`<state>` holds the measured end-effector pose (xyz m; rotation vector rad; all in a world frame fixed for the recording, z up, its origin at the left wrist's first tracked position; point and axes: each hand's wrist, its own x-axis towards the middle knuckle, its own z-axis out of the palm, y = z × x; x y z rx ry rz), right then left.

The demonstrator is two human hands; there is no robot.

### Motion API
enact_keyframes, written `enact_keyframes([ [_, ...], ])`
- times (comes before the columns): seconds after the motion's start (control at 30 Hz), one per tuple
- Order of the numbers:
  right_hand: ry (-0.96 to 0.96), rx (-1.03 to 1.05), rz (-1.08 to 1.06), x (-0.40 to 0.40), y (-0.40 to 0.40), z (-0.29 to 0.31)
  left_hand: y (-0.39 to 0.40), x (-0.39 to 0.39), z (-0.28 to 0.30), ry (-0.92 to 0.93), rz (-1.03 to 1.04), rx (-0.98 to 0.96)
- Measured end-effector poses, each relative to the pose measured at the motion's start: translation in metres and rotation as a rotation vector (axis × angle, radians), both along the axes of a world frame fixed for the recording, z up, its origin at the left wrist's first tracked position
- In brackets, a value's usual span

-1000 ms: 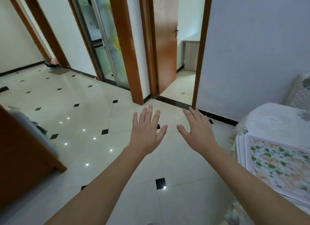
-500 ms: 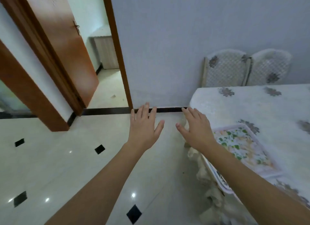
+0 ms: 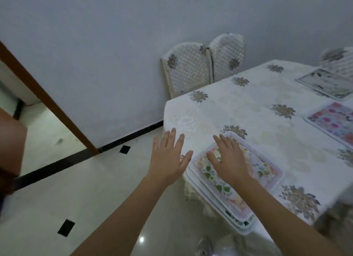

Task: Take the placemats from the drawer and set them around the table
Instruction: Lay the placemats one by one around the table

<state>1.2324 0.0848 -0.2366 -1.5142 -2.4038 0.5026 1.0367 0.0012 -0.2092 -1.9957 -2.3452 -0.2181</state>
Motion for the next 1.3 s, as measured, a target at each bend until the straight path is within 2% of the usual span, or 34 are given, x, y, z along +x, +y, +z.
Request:
enact_keyframes([
  [0.17,0.031,-0.076,-0.055,-0.017,0.019,-0.025,0.044,-0.021,-0.003,0.008,-0.043,-0.004],
  [0.37,0.026,-0.066,-0.174,-0.01,0.043,-0.02,0.092,-0.013,-0.011,-0.023,-0.202,-0.043],
  [0.57,0.0,-0.026,-0.382,0.002,0.054,-0.015,0.144,-0.002,-0.027,-0.039,-0.43,-0.053],
  [0.9,-0.067,-0.111,-0.765,0.003,0.028,-0.019,0.196,0.0,-0.054,-0.045,-0.764,-0.224],
  [1.0,-0.072,-0.139,-0.836,0.005,0.011,-0.028,0.195,0.009,-0.068,-0.088,-0.816,-0.295],
  [1.17,-0.079,-0.237,-0.913,0.02,-0.003,-0.05,0.197,0.024,-0.093,-0.051,-0.864,-0.418],
  [1.3,-0.074,-0.306,-0.952,0.031,-0.008,-0.075,0.195,0.027,-0.111,0.055,-0.821,-0.463],
])
